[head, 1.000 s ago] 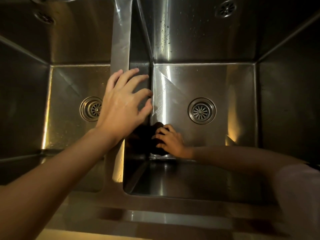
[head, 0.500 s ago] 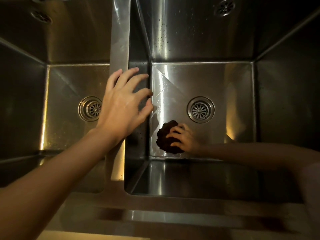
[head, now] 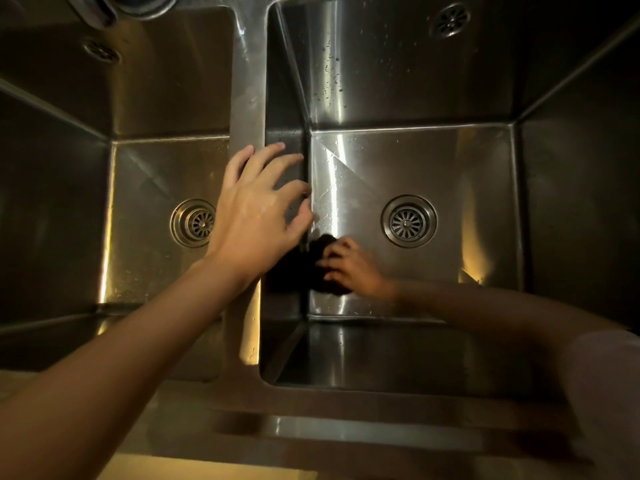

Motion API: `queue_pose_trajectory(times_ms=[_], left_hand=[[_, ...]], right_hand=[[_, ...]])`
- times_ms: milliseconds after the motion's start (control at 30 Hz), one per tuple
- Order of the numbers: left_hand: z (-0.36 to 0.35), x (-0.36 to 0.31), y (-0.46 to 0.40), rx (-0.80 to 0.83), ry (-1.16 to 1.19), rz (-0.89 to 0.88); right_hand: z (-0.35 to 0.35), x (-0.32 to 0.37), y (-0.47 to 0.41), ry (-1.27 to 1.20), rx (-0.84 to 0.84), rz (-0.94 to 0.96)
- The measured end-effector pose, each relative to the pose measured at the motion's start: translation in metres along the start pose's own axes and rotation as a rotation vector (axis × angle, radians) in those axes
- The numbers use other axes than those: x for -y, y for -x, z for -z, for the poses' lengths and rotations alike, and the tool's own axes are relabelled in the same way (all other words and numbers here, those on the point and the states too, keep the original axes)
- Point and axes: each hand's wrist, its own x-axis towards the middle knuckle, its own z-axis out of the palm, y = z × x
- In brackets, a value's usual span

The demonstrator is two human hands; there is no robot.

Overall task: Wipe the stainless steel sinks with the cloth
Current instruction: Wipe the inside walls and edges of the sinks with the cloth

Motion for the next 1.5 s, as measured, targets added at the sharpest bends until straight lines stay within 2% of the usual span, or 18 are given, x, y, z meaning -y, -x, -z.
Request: queue_pose_trajectory(times_ms=[100,267,367,500,567,700,767,867,1000,1067,1200,1333,1500], left_hand=[[0.001,-0.002,0.000,0.021,0.002,0.006],[0.003,-0.001,0.001,0.026,0.033,0.009],[0.003,-0.002,0.000,0.028,0.030,0.005],[0.001,-0.001,-0.001,0.012,0.029,0.002],[0.001,-0.001,-0.001,-0.007,0.025,0.001],[0.001,-0.002,-0.001,-0.002,0.023,0.000],[0.001,-0.002,0.000,0.004,0.019,0.003],[0.002,-0.003,0.000,0.012,0.015,0.004],[0.001,-0.002,0.001,0.019,0.009,0.011],[0.001,-0.001,0.001,0.029,0.005,0.004],[0.001,-0.001,0.001,0.025,0.009,0.006],[0.000,-0.001,0.000,0.026,0.011,0.007],[0.000,-0.001,0.000,0.019,0.009,0.013]], right_hand=[[0.038,-0.034,-0.016,0.051,0.014,-0.189],[0.066,-0.060,0.019,0.078,0.056,-0.182],[0.055,-0.048,0.050,0.122,0.052,-0.081],[0.024,-0.021,0.068,0.076,0.091,0.200],[0.009,-0.006,0.061,0.028,0.160,0.218],[-0.003,0.013,0.020,0.075,0.314,0.191],[-0.004,0.013,0.006,0.093,0.337,0.187],[0.007,0.002,0.003,0.078,0.250,0.137],[0.040,-0.031,0.008,0.047,0.016,-0.112],[0.057,-0.047,0.015,0.078,0.064,-0.174],[0.068,-0.060,0.055,0.117,0.149,-0.182],[0.060,-0.048,0.102,0.172,0.028,-0.067],[0.039,-0.025,0.096,0.160,0.132,0.214]])
